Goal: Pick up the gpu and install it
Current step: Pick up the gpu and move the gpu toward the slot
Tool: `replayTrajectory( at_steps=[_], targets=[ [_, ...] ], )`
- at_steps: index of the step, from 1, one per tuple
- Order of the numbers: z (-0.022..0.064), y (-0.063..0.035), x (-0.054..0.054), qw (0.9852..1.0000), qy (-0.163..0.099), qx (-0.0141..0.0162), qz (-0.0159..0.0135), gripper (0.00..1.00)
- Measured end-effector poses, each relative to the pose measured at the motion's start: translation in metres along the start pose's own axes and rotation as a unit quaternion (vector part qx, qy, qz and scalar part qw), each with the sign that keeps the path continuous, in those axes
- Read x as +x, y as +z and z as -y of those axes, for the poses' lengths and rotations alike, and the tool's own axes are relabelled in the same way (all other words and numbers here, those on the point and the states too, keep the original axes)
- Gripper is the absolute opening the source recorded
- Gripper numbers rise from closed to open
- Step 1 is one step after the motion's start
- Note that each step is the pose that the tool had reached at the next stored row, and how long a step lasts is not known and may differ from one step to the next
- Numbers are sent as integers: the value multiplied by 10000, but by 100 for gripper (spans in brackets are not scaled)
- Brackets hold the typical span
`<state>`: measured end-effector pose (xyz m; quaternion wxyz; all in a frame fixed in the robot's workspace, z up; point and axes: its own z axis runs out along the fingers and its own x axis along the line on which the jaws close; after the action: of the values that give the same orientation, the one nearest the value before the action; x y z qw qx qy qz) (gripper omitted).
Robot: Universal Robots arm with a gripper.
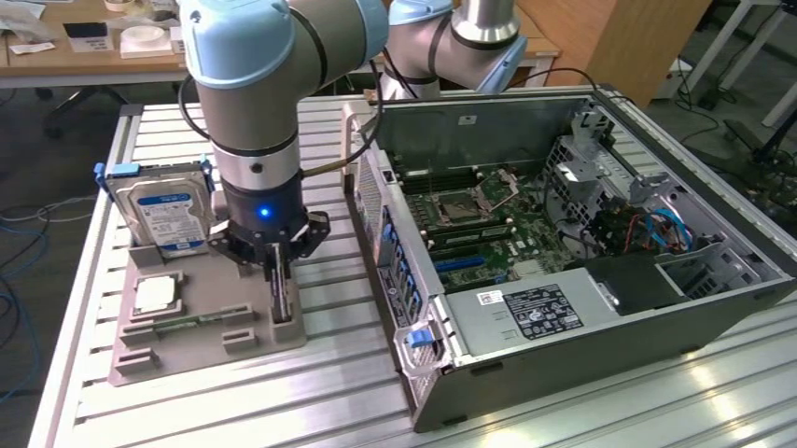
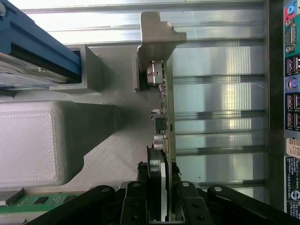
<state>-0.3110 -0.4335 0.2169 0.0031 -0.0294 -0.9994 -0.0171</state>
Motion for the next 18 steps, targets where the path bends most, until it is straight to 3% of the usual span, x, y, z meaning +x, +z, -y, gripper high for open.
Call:
replayTrajectory(
  at_steps=[12,18],
  targets=[
    [-1,-13,-2,10000,-1,-3,2,28],
    [-7,-212,1,10000,0,-3,0,28]
  ],
)
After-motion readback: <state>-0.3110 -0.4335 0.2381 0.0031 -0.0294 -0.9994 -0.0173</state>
